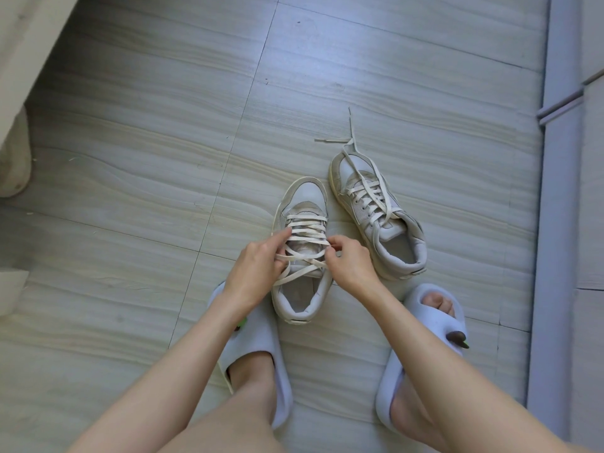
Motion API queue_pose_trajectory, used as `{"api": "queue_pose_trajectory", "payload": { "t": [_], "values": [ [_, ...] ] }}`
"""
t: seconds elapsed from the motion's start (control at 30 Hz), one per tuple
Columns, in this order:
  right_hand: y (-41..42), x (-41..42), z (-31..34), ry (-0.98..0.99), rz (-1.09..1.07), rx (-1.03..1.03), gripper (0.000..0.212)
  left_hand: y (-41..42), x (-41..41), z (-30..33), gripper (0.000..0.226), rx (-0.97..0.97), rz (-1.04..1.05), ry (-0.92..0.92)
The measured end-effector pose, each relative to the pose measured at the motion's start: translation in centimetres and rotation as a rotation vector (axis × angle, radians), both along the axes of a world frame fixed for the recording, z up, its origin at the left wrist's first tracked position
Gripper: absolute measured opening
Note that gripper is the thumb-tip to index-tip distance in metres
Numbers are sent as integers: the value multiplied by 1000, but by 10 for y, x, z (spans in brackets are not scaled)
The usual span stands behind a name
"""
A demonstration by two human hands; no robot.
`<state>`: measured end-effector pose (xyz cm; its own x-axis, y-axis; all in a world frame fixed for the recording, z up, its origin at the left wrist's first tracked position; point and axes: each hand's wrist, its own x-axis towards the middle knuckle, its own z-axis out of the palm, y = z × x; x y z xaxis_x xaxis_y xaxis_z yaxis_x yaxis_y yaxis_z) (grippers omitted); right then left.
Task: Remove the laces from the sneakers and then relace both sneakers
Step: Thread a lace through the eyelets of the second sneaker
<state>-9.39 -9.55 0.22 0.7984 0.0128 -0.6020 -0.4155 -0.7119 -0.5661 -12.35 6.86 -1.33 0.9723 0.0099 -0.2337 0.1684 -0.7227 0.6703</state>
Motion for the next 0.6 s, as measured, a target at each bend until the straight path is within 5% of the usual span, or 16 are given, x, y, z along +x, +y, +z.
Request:
{"api": "queue_pose_trajectory", "payload": {
  "t": [0.23, 0.43, 0.6],
  "values": [
    [-1, -3, 3, 4, -38, 49, 29, -1, -3, -1, 50, -1, -46, -65],
    [-10, -20, 8, -123, -150, 120, 22, 7, -10, 7, 25, -247, 127, 90],
    [-10, -37, 9, -304, 101, -11, 22, 18, -19, 17, 17, -400, 154, 142]
  ]
}}
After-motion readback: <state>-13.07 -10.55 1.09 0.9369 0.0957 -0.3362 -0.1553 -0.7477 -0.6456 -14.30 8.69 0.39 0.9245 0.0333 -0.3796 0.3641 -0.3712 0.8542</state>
